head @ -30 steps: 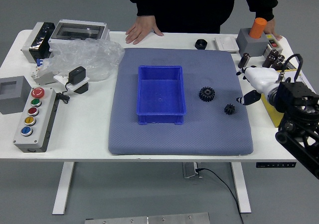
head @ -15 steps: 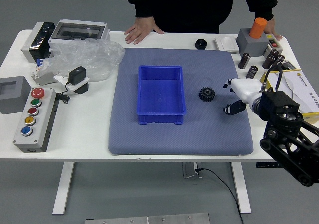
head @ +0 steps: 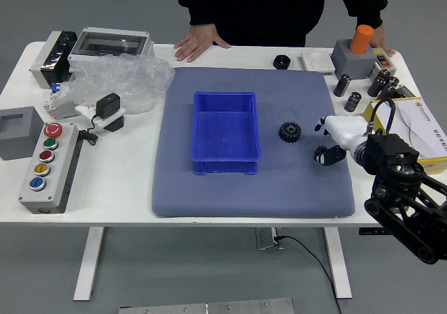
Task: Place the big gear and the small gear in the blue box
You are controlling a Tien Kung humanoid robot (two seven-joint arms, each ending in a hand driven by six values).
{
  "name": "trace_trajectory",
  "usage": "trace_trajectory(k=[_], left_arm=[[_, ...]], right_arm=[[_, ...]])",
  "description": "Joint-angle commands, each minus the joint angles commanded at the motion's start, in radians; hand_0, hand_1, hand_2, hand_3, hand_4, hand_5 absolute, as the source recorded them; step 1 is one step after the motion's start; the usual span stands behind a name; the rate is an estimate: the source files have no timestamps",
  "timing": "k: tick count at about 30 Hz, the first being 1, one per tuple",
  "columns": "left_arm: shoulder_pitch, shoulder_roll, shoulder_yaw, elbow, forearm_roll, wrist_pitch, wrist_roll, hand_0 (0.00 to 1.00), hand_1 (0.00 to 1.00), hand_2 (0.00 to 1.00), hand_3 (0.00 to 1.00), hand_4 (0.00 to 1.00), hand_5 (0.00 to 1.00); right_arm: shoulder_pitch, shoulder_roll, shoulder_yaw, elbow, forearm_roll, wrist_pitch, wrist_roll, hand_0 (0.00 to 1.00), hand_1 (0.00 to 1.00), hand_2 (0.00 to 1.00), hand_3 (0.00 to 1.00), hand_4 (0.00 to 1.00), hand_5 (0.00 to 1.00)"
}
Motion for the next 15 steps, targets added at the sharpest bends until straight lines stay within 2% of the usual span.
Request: trace_trajectory(k=[15], left_arm=[[0.000,-0.003,0.002,0.000,-0.003,0.000,0.000,0.841,0.805,0.811,0.847,0.721,0.275]], right_arm=[[-0.011,0.006,-0.003,-0.058,-0.009,-0.059,0.051,0.663,0.614,0.661,0.657,0.790,0.259]])
